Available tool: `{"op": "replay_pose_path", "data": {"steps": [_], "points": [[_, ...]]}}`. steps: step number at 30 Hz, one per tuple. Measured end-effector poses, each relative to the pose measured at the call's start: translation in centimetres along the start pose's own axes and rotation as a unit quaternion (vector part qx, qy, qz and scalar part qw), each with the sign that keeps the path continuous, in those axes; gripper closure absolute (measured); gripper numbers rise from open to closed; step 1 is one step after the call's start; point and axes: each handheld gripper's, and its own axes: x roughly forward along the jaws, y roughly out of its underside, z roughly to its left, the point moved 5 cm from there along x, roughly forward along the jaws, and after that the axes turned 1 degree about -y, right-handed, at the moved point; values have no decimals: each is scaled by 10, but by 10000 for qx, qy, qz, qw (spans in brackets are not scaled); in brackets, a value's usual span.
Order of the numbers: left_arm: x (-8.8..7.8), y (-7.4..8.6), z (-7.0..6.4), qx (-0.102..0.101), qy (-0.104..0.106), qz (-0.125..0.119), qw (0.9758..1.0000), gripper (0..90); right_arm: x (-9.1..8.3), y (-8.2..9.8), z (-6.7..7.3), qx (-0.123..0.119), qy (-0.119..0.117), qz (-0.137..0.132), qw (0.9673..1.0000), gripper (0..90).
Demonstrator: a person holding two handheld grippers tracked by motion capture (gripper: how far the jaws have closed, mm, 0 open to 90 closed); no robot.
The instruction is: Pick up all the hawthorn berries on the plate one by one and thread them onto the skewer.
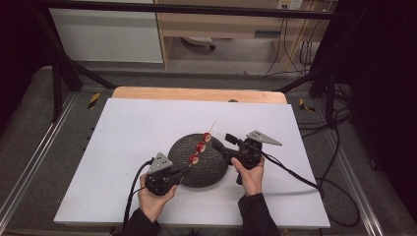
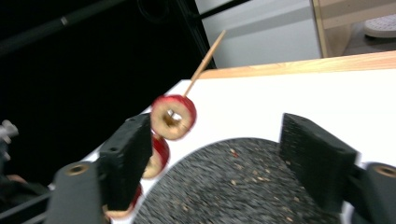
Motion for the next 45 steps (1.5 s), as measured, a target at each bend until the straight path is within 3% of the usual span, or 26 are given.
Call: {"op": "replay_pose_path", "data": {"steps": [4, 11, 20, 25, 33, 38, 45], "points": [[-3, 1, 3, 18, -3, 21, 10000, 885, -3, 6, -5, -369, 141, 418, 9983, 130], [-9, 2, 9, 38, 27, 100, 9999, 884, -13, 17, -16, -594, 267, 788, 9948, 51], [-15, 0, 14, 126, 66, 282, 9995, 884, -32, 32, -32, -919, 478, 1392, 9848, 6], [-17, -2, 19, 196, 59, 435, 9988, 884, -43, 41, -41, -983, 590, 1611, 9803, 6], [-18, -8, 27, 222, 23, 627, 9978, 884, -62, 57, -56, -1125, 660, 2056, 9699, 6], [-15, -11, 32, 259, -12, 796, 9965, 884, -72, 65, -61, -1220, 665, 2176, 9661, 6], [-6, -13, 38, 288, -53, 980, 9948, 884, -84, 72, -66, -1209, 688, 2210, 9653, 6]]}}
